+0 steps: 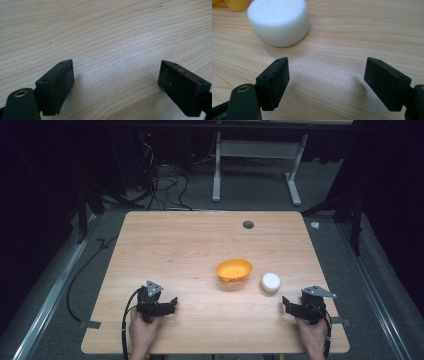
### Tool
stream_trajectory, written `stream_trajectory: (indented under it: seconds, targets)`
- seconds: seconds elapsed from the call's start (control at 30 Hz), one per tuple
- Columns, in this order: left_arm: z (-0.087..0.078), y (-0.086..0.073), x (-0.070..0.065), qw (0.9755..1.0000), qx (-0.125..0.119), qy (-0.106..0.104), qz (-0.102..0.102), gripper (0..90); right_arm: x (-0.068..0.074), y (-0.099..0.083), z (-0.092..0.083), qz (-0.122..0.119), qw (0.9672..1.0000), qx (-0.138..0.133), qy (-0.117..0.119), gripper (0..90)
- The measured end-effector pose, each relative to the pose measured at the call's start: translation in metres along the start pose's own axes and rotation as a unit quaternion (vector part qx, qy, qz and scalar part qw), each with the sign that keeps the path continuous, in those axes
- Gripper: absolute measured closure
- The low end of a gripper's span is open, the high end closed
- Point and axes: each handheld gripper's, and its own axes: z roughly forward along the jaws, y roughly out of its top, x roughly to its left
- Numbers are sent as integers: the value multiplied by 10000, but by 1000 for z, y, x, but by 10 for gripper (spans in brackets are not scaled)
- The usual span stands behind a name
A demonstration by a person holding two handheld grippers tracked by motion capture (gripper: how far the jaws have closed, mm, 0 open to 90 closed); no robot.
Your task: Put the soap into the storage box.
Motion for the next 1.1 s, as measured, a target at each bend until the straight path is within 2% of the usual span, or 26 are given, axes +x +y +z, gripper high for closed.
stream_trajectory:
  seconds: [0.47, 0.8, 1.1]
  targets:
    - [0, 0, 0, 10000, -1, 0, 0, 139, 15, 1, -9, -137, 9996, -173, 184, 214]
    - [0, 0, 0, 10000, 1, 1, 1, 139, 27, 6, -5, -284, 9991, -190, 266, 213]
    - [0, 0, 0, 10000, 0, 3, 7, 139, 32, 18, 3, -262, 9988, -165, 389, 207]
